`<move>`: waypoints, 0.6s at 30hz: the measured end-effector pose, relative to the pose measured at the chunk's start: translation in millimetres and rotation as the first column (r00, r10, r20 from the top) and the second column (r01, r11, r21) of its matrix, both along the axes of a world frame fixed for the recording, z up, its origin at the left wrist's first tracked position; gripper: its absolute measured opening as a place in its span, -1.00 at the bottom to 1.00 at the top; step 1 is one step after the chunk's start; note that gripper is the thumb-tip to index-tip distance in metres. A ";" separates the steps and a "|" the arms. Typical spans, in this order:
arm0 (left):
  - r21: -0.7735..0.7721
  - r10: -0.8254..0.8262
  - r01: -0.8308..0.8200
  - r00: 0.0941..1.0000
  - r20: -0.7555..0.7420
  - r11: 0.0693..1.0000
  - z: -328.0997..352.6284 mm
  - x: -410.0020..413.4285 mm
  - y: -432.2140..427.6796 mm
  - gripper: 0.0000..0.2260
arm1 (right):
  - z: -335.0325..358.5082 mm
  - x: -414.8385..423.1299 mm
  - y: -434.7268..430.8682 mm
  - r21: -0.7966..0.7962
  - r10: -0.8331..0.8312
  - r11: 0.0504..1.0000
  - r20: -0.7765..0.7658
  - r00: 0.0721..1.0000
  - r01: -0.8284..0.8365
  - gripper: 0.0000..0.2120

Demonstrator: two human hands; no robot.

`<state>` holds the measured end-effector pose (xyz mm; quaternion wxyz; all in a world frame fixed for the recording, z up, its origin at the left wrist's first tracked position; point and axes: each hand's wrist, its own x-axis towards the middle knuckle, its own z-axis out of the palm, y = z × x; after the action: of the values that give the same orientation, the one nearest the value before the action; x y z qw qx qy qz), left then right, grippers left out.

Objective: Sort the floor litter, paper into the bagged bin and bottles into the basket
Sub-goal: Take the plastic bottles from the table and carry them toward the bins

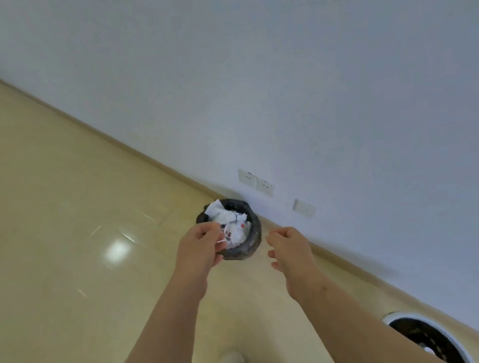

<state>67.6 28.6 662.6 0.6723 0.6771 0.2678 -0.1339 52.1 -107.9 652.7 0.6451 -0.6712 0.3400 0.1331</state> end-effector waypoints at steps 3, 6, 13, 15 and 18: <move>-0.023 0.116 -0.115 0.991 0.065 0.993 25.8 2.3 52.8 -0.88 | 27.0 23.0 58.8 0.023 0.113 0.993 0.060 0.992 -0.115 -0.87; -0.034 0.245 -0.243 0.960 0.136 0.969 50.3 3.8 124.5 -0.87 | 58.8 41.1 135.2 0.064 0.251 0.963 0.133 0.959 -0.261 -0.87; -0.016 0.478 -0.493 0.834 0.276 0.870 108.2 -9.4 309.6 -0.87 | 121.5 63.3 337.2 0.099 0.485 0.837 0.320 0.814 -0.538 -0.93; -0.019 0.517 -0.538 0.800 0.305 0.843 121.0 -13.2 355.5 -0.88 | 135.9 65.2 386.4 0.110 0.524 0.798 0.357 0.773 -0.592 -0.93; -0.010 0.566 -0.598 0.754 0.334 0.802 138.0 -15.0 412.8 -0.89 | 151.3 70.2 447.7 0.121 0.565 0.749 0.397 0.723 -0.652 -0.92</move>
<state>52.5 441.4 800.6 0.6810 0.6042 0.3584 0.2068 122.3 339.8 804.1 0.6924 -0.6702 -0.0362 0.2648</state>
